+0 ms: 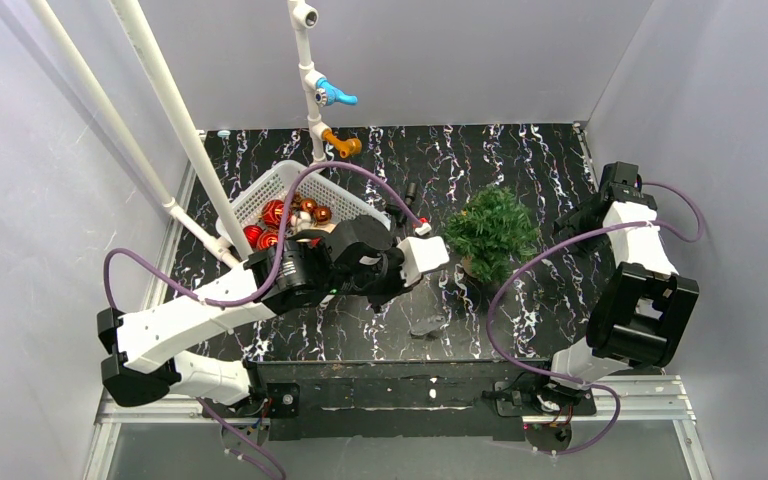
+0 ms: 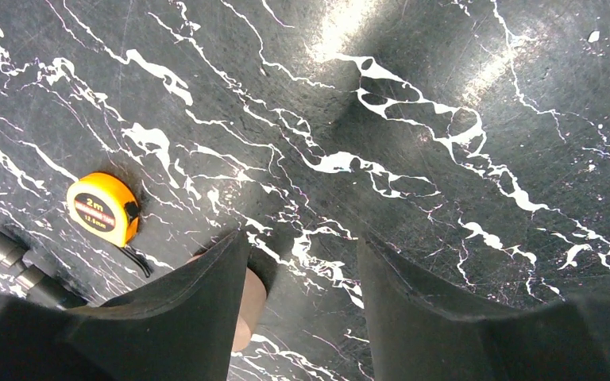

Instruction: Decorate the small christmas tree

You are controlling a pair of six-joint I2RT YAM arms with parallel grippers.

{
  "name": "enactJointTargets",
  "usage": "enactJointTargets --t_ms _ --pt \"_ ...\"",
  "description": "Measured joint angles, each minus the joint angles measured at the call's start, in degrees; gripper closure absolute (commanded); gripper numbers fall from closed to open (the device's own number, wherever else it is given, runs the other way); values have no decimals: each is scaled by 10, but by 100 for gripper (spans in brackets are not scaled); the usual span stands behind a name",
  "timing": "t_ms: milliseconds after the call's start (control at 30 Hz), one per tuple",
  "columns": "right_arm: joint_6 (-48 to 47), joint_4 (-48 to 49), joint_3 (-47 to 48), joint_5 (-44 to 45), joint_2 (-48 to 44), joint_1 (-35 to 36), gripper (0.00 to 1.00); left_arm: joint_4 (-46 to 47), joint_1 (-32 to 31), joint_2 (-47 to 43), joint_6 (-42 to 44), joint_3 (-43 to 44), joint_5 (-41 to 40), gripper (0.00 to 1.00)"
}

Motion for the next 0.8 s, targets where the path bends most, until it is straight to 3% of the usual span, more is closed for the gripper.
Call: enactJointTargets --t_ms 400,567,800 --pt "-9 -33 21 2 -53 0 39 3 0 1 -1 0 3 100" --pt "-20 -45 68 -2 -140 1 38 -7 0 1 -1 18 8 100" --pt "-68 -12 110 -77 -308 37 35 -27 0 9 -2 88 30 100"
